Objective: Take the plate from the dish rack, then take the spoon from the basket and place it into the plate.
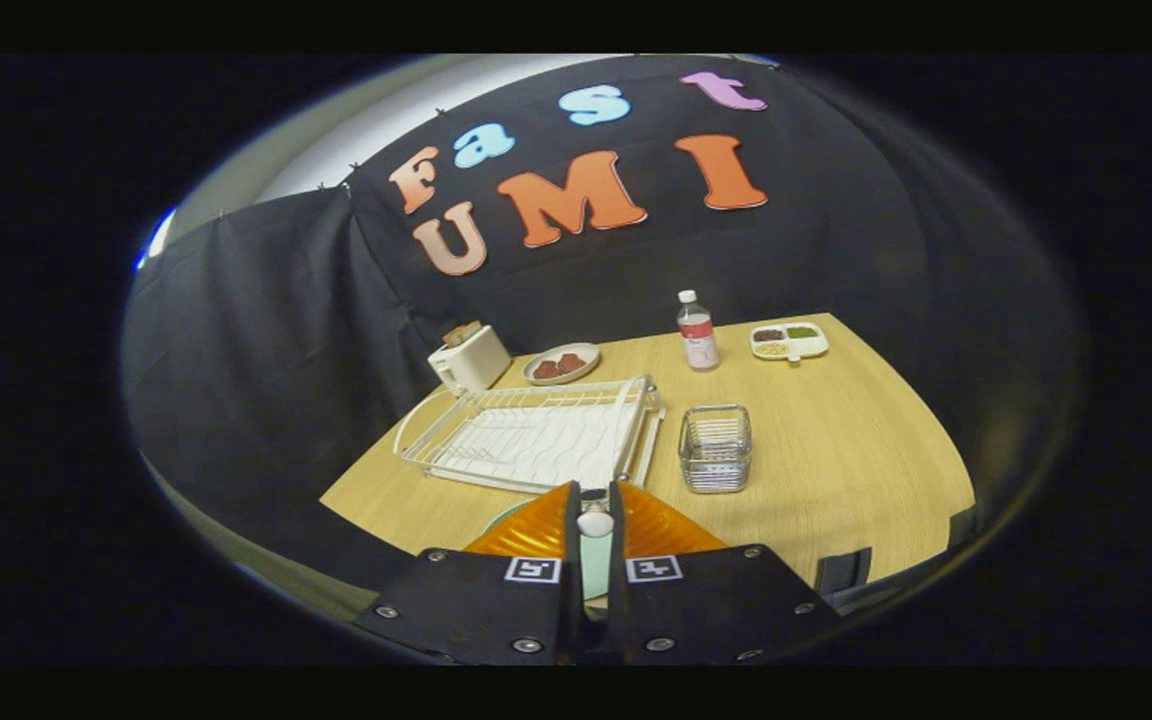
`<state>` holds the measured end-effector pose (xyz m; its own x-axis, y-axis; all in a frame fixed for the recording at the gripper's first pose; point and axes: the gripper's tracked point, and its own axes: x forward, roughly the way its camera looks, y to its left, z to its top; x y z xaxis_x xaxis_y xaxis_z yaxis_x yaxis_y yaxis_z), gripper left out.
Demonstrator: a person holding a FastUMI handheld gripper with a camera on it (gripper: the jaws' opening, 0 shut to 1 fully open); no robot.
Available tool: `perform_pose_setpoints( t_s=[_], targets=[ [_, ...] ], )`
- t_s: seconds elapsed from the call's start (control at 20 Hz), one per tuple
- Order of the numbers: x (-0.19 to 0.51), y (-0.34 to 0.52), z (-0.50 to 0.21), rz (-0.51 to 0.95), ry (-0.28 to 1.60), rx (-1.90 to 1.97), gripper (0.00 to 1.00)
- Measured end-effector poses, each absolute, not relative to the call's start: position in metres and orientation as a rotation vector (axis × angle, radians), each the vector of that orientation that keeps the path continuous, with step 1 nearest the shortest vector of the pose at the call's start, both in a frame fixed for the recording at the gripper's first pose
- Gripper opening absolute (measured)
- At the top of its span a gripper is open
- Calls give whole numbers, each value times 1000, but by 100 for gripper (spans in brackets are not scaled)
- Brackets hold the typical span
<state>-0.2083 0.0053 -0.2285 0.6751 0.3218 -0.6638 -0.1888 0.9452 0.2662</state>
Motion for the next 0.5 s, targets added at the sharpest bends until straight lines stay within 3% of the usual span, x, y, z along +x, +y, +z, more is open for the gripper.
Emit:
perform_pose_setpoints(
  t_s=[0.5],
  targets=[
    [-216,62,-298,432,866,163,9]
  ],
)
